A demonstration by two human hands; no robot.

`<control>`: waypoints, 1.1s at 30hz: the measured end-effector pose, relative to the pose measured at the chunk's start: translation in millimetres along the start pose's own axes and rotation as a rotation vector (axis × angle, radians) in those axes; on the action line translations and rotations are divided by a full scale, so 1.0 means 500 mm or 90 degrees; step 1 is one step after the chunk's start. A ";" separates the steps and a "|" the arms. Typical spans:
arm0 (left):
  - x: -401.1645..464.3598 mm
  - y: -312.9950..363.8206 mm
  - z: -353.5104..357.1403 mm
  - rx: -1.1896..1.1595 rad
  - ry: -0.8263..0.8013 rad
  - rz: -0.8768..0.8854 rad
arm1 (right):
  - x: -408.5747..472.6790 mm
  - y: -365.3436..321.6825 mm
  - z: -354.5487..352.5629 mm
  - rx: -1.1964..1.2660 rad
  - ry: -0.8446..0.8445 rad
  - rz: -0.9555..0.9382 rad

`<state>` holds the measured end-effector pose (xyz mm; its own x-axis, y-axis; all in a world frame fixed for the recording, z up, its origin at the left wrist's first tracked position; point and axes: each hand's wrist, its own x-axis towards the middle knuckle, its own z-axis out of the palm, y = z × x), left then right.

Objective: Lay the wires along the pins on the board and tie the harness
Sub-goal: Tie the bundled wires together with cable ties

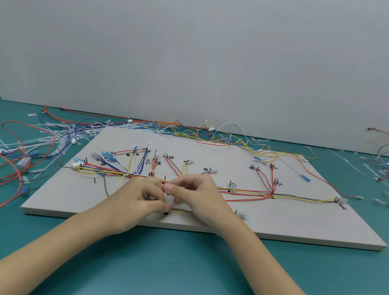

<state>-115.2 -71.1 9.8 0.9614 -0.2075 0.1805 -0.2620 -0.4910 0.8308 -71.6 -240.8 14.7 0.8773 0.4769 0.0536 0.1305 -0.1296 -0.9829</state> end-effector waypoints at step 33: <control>0.000 -0.004 0.004 -0.007 0.004 0.016 | -0.007 -0.006 0.005 -0.017 -0.003 -0.010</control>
<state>-114.7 -71.6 7.2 0.9552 -0.2136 0.2047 -0.2848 -0.4771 0.8314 -76.1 -239.8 17.1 0.8727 0.4836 0.0677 0.1565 -0.1456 -0.9769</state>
